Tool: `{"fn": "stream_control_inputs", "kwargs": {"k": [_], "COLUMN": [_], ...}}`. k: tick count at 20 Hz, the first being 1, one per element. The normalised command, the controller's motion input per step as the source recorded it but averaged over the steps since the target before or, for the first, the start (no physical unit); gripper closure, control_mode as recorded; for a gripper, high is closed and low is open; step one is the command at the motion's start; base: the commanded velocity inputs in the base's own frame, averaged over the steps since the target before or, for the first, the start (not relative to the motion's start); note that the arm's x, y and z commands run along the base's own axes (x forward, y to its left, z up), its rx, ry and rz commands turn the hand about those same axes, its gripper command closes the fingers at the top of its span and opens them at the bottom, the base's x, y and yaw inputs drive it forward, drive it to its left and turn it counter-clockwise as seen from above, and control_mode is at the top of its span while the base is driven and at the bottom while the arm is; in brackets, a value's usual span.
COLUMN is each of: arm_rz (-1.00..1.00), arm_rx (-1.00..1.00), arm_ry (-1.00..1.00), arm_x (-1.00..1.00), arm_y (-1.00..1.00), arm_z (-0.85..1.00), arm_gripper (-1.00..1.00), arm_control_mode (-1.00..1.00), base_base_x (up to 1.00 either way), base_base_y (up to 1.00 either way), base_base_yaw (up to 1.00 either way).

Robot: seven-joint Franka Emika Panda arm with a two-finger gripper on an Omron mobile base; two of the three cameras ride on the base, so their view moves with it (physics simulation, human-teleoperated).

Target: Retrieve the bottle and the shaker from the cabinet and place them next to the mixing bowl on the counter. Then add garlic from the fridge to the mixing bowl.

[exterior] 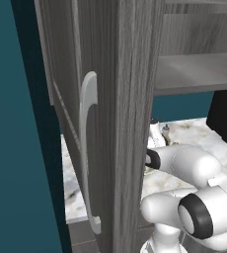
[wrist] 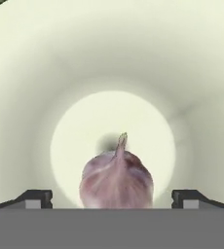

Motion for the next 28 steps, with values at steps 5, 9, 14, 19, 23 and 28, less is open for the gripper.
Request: {"fn": "stream_control_inputs", "kwargs": {"k": [5, 9, 14, 19, 23, 28], "arm_rz": [0.0, 0.0, 0.0, 0.0, -0.04, -0.02], "arm_rx": [0.0, 0.0, 0.0, 0.0, 0.0, 0.0], "arm_ry": [-0.06, -0.15, -0.22, -0.14, -0.05, -0.03], "arm_x": [-0.09, -0.41, -0.55, -0.85, -1.0, -1.0], "arm_y": [0.0, -0.02, -0.1, -0.19, -0.27, -0.31], "arm_z": [0.31, 0.35, 0.54, 0.72, 0.71, 0.73], "arm_gripper": [-1.0, -1.0, -1.0, -1.0, -1.0, -1.0], "arm_control_mode": [-1.0, -1.0, -1.0, -1.0, -1.0, -1.0], "base_base_x": [0.0, 0.0, 0.0, 0.0, 0.0, 0.0], "base_base_y": [0.0, 0.0, 0.0, 0.0, 0.0, 0.0], "base_base_yaw": [0.0, 0.0, 0.0, 0.0, 0.0, 0.0]}}
